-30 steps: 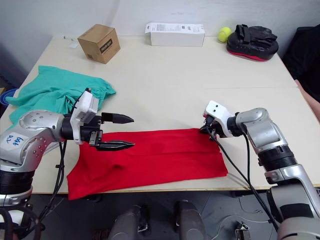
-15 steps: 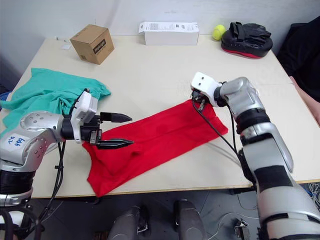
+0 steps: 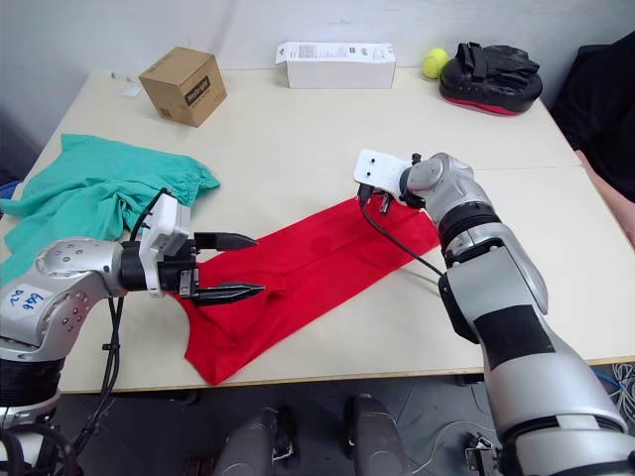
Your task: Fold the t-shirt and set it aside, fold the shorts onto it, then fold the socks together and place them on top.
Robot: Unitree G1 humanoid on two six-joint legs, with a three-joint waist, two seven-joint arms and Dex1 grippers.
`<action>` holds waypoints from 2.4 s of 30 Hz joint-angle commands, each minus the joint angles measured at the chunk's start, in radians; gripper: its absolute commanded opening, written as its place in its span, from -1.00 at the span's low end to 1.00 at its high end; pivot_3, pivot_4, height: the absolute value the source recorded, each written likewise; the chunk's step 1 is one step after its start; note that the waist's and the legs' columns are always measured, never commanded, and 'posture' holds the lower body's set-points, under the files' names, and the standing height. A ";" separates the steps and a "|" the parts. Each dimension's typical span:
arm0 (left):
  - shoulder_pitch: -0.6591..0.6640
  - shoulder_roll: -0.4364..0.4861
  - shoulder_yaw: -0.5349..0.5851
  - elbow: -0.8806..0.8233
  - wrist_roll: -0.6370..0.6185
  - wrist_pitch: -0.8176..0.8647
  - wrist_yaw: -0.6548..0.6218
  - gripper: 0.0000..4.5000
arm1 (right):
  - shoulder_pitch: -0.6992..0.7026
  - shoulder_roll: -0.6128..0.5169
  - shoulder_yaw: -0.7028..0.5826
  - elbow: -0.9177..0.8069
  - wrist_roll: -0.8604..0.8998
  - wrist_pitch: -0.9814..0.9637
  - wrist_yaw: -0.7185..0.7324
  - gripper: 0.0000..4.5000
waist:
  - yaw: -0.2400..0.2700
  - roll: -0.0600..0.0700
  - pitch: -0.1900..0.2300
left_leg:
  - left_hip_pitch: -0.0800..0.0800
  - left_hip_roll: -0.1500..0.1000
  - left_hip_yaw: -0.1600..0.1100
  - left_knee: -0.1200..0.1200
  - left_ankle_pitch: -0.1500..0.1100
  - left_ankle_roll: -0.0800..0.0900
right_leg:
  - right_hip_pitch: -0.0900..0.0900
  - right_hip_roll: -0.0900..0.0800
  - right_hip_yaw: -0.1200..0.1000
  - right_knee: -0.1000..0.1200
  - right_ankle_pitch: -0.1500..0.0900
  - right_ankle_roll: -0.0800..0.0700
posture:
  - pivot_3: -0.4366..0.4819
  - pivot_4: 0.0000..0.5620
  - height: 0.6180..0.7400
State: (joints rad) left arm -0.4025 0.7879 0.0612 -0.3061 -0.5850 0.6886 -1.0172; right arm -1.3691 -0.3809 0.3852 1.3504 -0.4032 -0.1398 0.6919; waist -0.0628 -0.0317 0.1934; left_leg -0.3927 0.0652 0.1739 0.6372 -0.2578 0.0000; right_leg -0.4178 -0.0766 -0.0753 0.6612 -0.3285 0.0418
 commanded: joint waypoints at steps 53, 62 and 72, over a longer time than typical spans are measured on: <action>-0.400 0.032 -0.281 0.804 0.422 0.069 -0.509 -1.00 | 0.498 -0.360 -0.085 -0.631 0.037 -0.304 0.197 -0.99 | 0.001 -0.001 0.002 | 0.002 0.002 0.003 0.014 0.003 -0.001 | -0.003 0.001 0.003 0.019 -0.001 -0.002 | -0.05 -0.47 1.00; -0.176 0.028 -0.192 0.344 0.266 0.349 -0.341 -1.00 | 0.261 -0.226 0.015 -0.301 -0.096 -0.349 0.053 -0.99 | -0.005 -0.001 0.002 | -0.001 0.002 0.003 0.012 0.004 -0.003 | -0.007 0.001 0.005 0.021 -0.002 -0.003 | -0.05 -0.47 1.00; 0.013 -0.152 -0.087 0.031 0.168 0.584 0.020 -1.00 | 0.101 -0.089 0.096 -0.092 -0.205 -0.337 -0.114 -0.99 | -0.020 -0.001 0.002 | 0.001 0.000 0.003 0.012 0.007 -0.003 | -0.007 0.001 0.009 0.025 -0.002 -0.003 | -0.05 -0.47 1.00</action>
State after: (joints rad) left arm -0.4071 0.6495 -0.0440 -0.2293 -0.3964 1.2482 -1.0482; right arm -1.2311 -0.4770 0.4743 1.2515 -0.5998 -0.4775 0.6107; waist -0.0832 -0.0326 0.1958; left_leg -0.3916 0.0653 0.1766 0.6492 -0.2509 -0.0034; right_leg -0.4252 -0.0757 -0.0661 0.6871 -0.3302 0.0387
